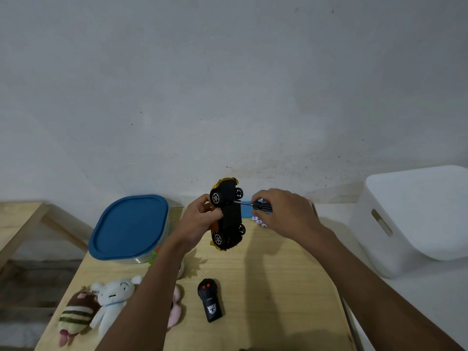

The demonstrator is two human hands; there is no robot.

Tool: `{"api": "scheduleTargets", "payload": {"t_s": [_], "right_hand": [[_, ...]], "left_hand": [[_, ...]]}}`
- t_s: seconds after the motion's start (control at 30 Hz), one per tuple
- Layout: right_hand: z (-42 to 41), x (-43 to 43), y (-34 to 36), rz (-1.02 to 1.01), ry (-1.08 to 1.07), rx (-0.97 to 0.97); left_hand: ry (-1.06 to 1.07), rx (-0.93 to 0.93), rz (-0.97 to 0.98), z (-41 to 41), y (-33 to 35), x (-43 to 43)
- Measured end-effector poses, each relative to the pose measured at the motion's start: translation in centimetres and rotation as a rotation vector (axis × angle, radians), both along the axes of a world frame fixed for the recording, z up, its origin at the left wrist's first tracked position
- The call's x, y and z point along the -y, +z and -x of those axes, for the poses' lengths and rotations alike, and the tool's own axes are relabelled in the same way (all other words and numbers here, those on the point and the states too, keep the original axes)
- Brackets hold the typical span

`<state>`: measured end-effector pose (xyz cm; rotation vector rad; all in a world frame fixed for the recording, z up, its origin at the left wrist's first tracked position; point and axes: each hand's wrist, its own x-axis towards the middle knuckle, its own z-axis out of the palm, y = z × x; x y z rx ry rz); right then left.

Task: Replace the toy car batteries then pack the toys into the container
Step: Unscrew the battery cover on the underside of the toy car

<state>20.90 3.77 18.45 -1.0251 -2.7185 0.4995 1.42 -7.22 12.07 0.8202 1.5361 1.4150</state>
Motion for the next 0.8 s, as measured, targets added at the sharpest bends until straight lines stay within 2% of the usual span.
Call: {"api": "scheduleTargets", "payload": {"t_s": [0.17,0.33,0.6,0.73,0.8], "right_hand": [[0.35,-0.15,-0.38,0.070,-0.047,0.044],[0.42,-0.04,0.19,-0.052,-0.030,0.047],[0.67,-0.31,-0.41,0.116,-0.046,0.019],[0.86,-0.22,-0.14,0.017,-0.051,0.073],[0.69,-0.29,0.15,-0.006,-0.052,0.041]], "left_hand": [[-0.012,-0.003,0.000,-0.13,-0.05,-0.20],[-0.010,-0.003,-0.006,-0.13,-0.48,-0.16],[-0.008,0.030,-0.007,0.05,-0.36,-0.40],[-0.009,0.031,-0.002,0.03,-0.36,-0.52],[-0.005,0.028,0.000,0.09,-0.41,-0.51]]}}
